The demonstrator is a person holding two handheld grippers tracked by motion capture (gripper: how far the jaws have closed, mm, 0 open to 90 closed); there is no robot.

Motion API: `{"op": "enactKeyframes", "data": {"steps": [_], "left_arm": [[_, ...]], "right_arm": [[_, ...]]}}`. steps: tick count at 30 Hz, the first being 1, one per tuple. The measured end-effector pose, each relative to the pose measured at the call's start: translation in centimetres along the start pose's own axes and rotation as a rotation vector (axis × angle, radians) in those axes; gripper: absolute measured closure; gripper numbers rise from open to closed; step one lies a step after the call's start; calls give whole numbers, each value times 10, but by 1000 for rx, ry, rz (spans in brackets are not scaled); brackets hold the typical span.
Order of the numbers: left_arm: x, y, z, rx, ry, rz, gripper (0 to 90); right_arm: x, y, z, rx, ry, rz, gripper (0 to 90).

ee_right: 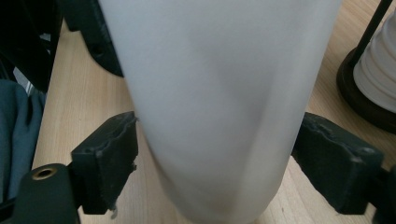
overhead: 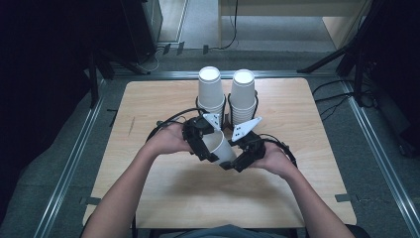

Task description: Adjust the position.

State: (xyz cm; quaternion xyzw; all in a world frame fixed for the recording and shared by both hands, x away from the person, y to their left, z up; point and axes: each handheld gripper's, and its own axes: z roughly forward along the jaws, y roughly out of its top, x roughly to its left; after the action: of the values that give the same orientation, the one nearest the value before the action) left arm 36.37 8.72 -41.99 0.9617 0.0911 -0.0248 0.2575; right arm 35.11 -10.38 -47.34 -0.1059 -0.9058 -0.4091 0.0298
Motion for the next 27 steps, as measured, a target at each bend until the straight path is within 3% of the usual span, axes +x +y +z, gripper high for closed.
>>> {"op": "enactKeyframes", "data": {"steps": [9,11,13,17,27], "left_arm": [[-3,3,1,-17,18,14,74],[-2,2,-1,-50,-12,-5,41],[-3,1,-1,-76,-5,-8,0],[-2,-2,-3,-116,13,-22,0],[2,-16,-4,-225,2,-90,0]], "right_arm": [[1,0,-3,-9,-6,-26,222],[1,1,-4,-18,-16,-37,223],[1,1,-5,-20,-27,-39,223],[0,0,-7,-28,-34,-33,223],[-2,-1,-13,-65,-46,-25,223]]}}
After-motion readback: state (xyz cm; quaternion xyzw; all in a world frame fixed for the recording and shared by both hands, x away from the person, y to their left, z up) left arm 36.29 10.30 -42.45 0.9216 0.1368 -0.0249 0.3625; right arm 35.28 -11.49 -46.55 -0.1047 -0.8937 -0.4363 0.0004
